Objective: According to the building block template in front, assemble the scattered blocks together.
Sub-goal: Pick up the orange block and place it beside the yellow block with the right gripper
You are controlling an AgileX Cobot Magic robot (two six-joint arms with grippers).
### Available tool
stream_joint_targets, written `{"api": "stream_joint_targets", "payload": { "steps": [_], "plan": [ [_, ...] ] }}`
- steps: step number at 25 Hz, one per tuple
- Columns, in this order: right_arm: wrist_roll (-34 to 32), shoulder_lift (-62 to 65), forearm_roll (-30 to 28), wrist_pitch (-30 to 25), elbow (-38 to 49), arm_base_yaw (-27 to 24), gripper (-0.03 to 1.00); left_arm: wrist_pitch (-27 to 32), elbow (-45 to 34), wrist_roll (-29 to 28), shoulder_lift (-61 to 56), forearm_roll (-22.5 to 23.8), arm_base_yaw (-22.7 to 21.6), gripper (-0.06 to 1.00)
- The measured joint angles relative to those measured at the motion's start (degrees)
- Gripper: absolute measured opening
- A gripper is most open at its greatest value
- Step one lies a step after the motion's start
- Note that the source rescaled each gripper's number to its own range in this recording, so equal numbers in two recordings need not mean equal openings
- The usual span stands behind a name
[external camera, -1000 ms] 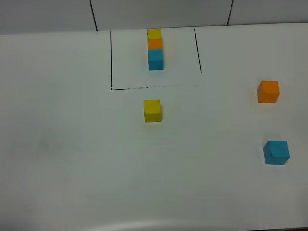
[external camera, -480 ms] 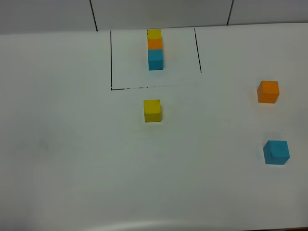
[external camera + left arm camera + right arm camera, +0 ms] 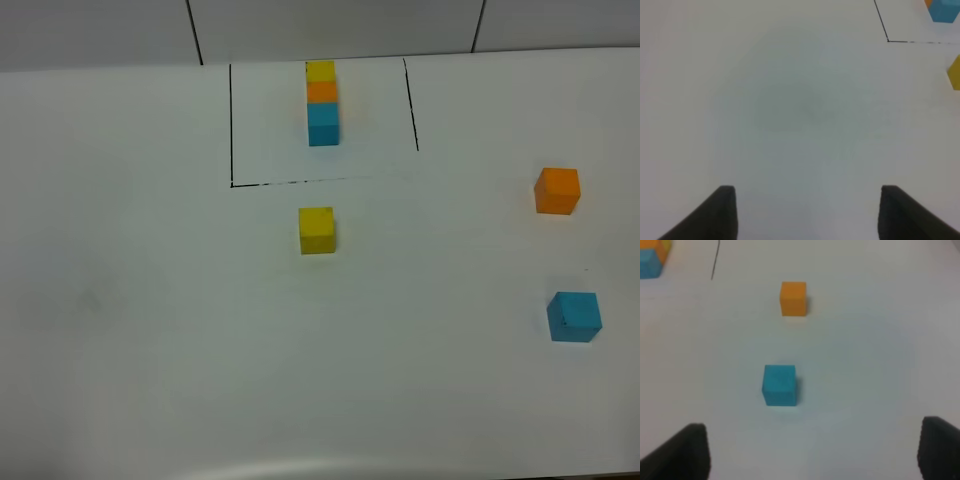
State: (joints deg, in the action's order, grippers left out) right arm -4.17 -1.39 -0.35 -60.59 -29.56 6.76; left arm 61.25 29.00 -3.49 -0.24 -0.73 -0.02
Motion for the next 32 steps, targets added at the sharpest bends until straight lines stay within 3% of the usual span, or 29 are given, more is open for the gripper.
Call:
{"api": "stream_joint_targets", "payload": {
  "steps": [3,6,9,12,15,21,32],
  "plan": [
    [4.17,-8.18,5.77,3.33,-2.5,0.0,0.78,-0.06,0.0,0.0,0.0,0.0,0.0,0.35],
    [7.44,-20.61,9.67,11.36,-5.28,0.0,0.9,-0.11,0.0,0.0,0.0,0.0,0.0,0.35],
    [8.65,-36.34,9.61,18.01,-8.48,0.0,0.99,-0.11,0.0,0.0,0.0,0.0,0.0,0.35],
    [8.84,-54.08,8.59,21.67,-13.93,0.0,1.0,-0.11,0.0,0.0,0.0,0.0,0.0,0.35],
    [8.84,-72.02,8.49,22.76,-21.81,0.0,1.0,-0.11,0.0,0.0,0.0,0.0,0.0,0.35],
    [8.79,-95.62,7.54,22.94,-36.2,0.0,1.0,-0.11,0.0,0.0,0.0,0.0,0.0,0.35],
    [7.44,-114.78,6.56,22.25,-48.67,-0.88,0.98,-0.11,0.0,0.0,0.0,-0.04,0.0,0.35]
  ]
}}
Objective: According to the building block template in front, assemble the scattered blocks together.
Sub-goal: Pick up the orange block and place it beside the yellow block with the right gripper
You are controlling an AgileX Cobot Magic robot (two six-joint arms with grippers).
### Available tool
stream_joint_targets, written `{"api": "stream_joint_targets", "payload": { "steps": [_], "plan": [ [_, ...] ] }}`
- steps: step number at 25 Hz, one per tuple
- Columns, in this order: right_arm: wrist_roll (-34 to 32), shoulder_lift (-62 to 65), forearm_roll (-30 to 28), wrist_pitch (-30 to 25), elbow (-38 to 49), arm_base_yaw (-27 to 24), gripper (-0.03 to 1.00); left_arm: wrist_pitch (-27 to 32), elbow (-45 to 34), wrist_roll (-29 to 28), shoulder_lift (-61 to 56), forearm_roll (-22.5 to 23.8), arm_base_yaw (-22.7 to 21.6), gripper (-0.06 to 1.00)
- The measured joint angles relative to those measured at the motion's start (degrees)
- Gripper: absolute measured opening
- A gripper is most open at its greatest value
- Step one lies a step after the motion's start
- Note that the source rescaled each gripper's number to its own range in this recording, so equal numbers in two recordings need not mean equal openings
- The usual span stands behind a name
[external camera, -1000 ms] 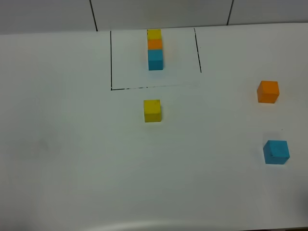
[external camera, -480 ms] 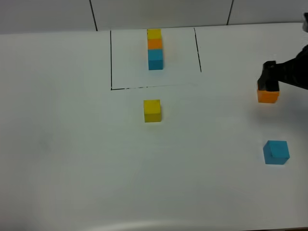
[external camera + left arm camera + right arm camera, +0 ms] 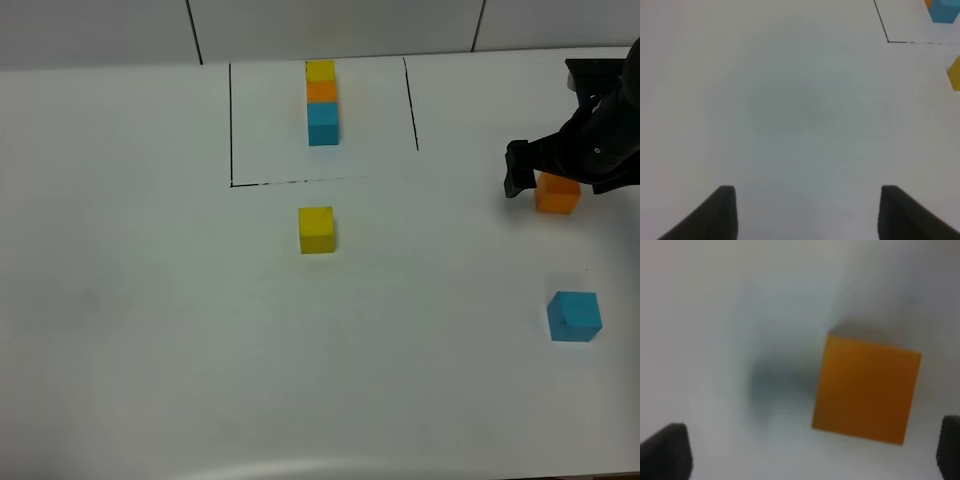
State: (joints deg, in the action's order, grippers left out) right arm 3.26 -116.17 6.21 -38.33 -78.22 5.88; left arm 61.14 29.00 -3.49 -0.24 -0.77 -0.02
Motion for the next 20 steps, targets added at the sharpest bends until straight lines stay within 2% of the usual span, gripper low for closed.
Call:
{"api": "stream_joint_targets", "payload": {
  "steps": [3,5,7,8,11,15,20],
  "plan": [
    [-0.14,-2.15,-0.67,-0.25,-1.84,-0.57,0.91,0.0,0.0,0.0,0.0,0.0,0.0,0.35],
    [-0.57,-3.16,-0.97,-0.36,-2.62,-0.84,0.79,0.0,0.0,0.0,0.0,0.0,0.0,0.35],
    [-1.06,-3.57,-1.62,-0.3,-2.68,-0.91,0.61,0.0,0.0,0.0,0.0,0.0,0.0,0.35],
    [-1.48,-3.61,-2.17,-0.3,-2.68,-0.91,0.48,0.0,0.0,0.0,0.0,0.0,0.0,0.35],
    [-2.41,-3.68,-3.76,-0.44,-2.73,-0.91,0.01,0.0,0.0,0.0,0.0,0.0,0.0,0.35],
    [-0.18,-3.68,-5.23,-3.22,-3.55,-0.91,0.01,0.0,0.0,0.0,0.0,0.0,0.0,0.35],
    [10.82,-3.68,-5.5,-10.76,-7.49,2.14,0.01,0.0,0.0,0.0,0.0,0.0,0.0,0.35]
  ]
}}
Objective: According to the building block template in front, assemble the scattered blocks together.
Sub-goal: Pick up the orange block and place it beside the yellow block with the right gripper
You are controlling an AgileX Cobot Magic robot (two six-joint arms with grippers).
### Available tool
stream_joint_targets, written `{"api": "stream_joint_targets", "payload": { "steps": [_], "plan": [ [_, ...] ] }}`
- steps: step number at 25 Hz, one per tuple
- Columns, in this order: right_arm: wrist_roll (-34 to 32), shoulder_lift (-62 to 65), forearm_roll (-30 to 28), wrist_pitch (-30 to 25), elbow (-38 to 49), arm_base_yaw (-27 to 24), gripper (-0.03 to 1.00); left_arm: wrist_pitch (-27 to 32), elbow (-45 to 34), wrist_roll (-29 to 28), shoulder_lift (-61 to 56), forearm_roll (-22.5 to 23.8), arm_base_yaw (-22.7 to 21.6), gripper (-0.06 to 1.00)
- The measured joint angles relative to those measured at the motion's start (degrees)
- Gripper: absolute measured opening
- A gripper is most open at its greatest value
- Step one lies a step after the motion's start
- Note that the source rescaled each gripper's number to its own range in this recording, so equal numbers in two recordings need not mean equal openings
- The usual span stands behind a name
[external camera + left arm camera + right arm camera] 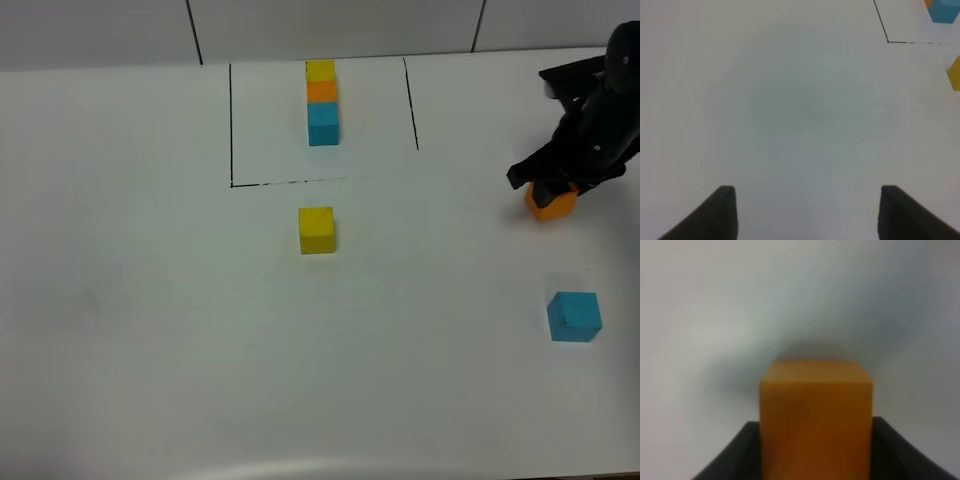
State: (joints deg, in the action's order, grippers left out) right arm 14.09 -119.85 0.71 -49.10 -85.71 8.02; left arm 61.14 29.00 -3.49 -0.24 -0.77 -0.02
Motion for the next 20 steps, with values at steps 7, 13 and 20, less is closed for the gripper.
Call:
{"api": "stream_joint_targets", "payload": {
  "steps": [7,13,20],
  "plan": [
    [24.35,0.0,-0.13,-10.16,-5.52,11.86,0.01,0.0,0.0,0.0,0.0,0.0,0.0,0.35],
    [38.72,0.0,-0.03,-10.1,-5.59,20.24,0.01,0.0,0.0,0.0,0.0,0.0,0.0,0.35],
    [45.52,-0.01,-0.02,-4.56,-6.14,25.7,0.01,0.0,0.0,0.07,0.0,0.0,0.0,0.35]
  ]
}}
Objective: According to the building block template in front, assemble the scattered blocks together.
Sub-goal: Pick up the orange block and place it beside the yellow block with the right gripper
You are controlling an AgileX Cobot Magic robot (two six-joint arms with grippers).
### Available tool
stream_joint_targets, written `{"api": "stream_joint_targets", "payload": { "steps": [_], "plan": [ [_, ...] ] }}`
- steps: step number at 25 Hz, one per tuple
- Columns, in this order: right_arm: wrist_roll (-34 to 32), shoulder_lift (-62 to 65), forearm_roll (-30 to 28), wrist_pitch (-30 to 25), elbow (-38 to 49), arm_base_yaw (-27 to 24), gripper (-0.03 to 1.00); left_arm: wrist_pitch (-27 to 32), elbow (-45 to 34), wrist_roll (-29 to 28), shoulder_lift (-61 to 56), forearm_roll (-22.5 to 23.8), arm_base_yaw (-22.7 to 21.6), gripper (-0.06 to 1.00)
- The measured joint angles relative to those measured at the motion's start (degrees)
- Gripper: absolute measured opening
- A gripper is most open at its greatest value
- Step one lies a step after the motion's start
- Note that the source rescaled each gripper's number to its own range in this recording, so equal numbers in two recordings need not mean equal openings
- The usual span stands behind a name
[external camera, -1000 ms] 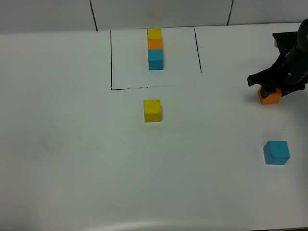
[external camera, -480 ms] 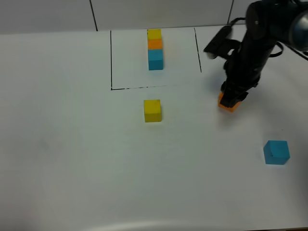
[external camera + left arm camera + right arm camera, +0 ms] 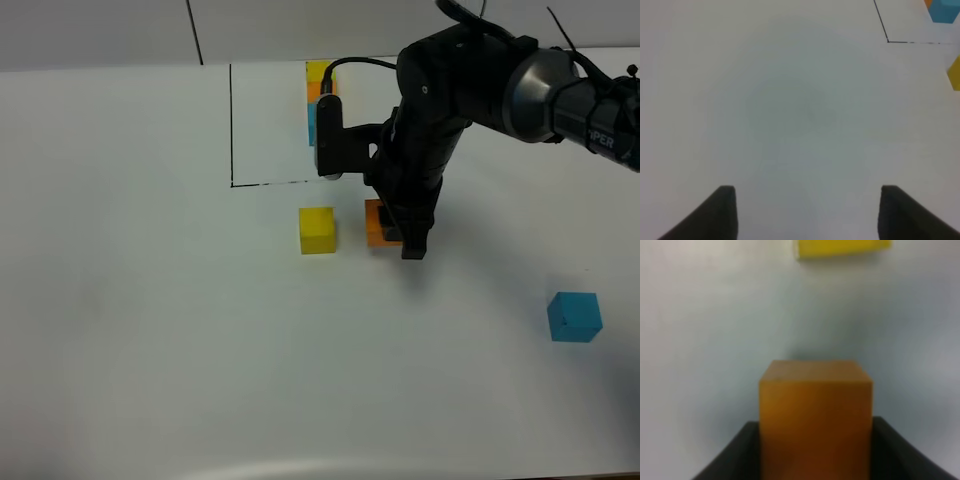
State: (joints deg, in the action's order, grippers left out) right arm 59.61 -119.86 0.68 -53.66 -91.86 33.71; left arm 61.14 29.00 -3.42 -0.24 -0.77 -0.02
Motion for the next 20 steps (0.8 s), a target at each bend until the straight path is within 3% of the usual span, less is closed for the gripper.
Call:
{"api": "stream_joint_targets", "payload": {
  "steps": [3,12,20],
  "plan": [
    [1.44,-0.75,-0.08,1.19,-0.97,0.33,0.01,0.0,0.0,0.0,0.0,0.0,0.0,0.35],
    [1.77,-7.87,-0.01,-4.1,-9.67,0.33,0.01,0.0,0.0,0.0,0.0,0.0,0.0,0.35],
    [1.77,-11.29,0.3,-4.47,-11.15,0.33,0.01,0.0,0.0,0.0,0.0,0.0,0.0,0.35]
  ]
}}
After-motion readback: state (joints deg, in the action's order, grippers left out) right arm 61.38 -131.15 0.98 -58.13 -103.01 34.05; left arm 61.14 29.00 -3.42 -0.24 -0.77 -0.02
